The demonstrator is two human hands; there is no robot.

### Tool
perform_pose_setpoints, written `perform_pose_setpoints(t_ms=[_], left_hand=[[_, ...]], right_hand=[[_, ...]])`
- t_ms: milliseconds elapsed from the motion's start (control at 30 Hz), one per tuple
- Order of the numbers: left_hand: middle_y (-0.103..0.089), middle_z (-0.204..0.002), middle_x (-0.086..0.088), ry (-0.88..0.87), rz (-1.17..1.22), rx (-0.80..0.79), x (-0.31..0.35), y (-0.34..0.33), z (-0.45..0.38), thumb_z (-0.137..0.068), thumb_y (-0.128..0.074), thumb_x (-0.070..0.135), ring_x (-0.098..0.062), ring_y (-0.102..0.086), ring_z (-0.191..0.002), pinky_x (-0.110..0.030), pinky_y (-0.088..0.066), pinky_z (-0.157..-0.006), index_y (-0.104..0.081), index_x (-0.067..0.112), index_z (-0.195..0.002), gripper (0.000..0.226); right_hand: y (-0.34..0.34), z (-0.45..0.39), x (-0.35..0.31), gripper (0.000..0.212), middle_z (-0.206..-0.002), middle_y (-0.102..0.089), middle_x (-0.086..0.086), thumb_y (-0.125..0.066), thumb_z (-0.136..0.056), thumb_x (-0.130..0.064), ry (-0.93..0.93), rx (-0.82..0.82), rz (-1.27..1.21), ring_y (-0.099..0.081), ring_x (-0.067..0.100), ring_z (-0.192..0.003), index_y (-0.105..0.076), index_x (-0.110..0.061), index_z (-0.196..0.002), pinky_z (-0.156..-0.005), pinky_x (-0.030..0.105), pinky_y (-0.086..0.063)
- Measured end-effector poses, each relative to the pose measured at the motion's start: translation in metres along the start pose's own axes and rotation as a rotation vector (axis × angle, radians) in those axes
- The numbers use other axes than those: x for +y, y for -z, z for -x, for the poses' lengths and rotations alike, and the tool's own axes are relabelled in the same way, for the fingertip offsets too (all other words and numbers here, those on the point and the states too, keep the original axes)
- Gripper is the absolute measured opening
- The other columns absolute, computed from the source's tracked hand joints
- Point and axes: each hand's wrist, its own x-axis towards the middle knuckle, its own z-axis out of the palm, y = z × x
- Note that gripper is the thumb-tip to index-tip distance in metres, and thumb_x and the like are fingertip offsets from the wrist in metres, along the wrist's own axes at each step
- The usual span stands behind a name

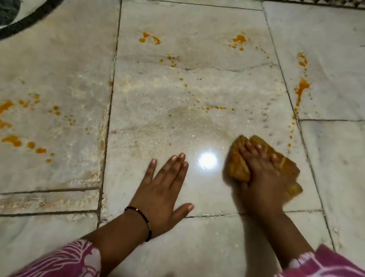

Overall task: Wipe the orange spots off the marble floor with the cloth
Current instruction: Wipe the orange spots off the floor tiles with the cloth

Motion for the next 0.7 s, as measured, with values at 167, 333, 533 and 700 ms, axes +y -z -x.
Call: perform_pose_setpoints(t_ms=[167, 333, 533, 700], left_hand=[[-0.032, -0.150, -0.015, 0.030, -0.028, -0.024, 0.003, 0.002, -0.001, -0.088, -0.029, 0.059, -0.022, -0.015, -0.140, -0.051, -0.012, -0.108, -0.034, 0.005, -0.142, 0.077], [-0.018, -0.156, -0.008, 0.061, 0.007, 0.022, 0.005, -0.002, 0.005, -0.089, -0.028, 0.057, -0.018, -0.010, -0.142, -0.048, -0.010, -0.110, -0.022, 0.010, -0.147, 0.075], [-0.015, -0.156, -0.007, 0.084, 0.014, 0.031, 0.007, -0.004, 0.005, -0.092, -0.013, 0.059, -0.019, -0.011, -0.143, -0.049, -0.010, -0.112, -0.018, 0.010, -0.148, 0.075], [-0.014, -0.156, -0.008, 0.086, 0.001, 0.030, 0.010, -0.004, 0.006, -0.092, -0.017, 0.058, -0.019, -0.010, -0.143, -0.049, -0.010, -0.113, -0.020, 0.009, -0.148, 0.074]], right_hand=[[-0.038, -0.020, -0.061, 0.062, -0.139, -0.051, 0.007, -0.056, -0.068, -0.024, 0.247, -0.035, 0.030, -0.042, 0.027, -0.132, -0.054, -0.013, -0.129, -0.111, 0.039, -0.014], [-0.025, 0.049, -0.027, 0.062, -0.145, -0.038, -0.003, -0.051, -0.076, -0.029, 0.270, -0.065, -0.021, -0.027, 0.015, -0.138, -0.047, -0.018, -0.136, -0.115, 0.039, -0.013], [0.017, 0.056, 0.055, 0.064, -0.140, -0.048, 0.008, -0.059, -0.068, -0.018, -0.117, 0.053, -0.081, -0.037, 0.027, -0.135, -0.052, -0.015, -0.132, -0.112, 0.057, -0.021], [0.010, -0.009, 0.038, 0.077, -0.147, -0.040, 0.007, -0.051, -0.060, -0.022, -0.275, 0.107, -0.082, -0.028, 0.025, -0.140, -0.047, -0.016, -0.137, -0.116, 0.041, -0.009]])
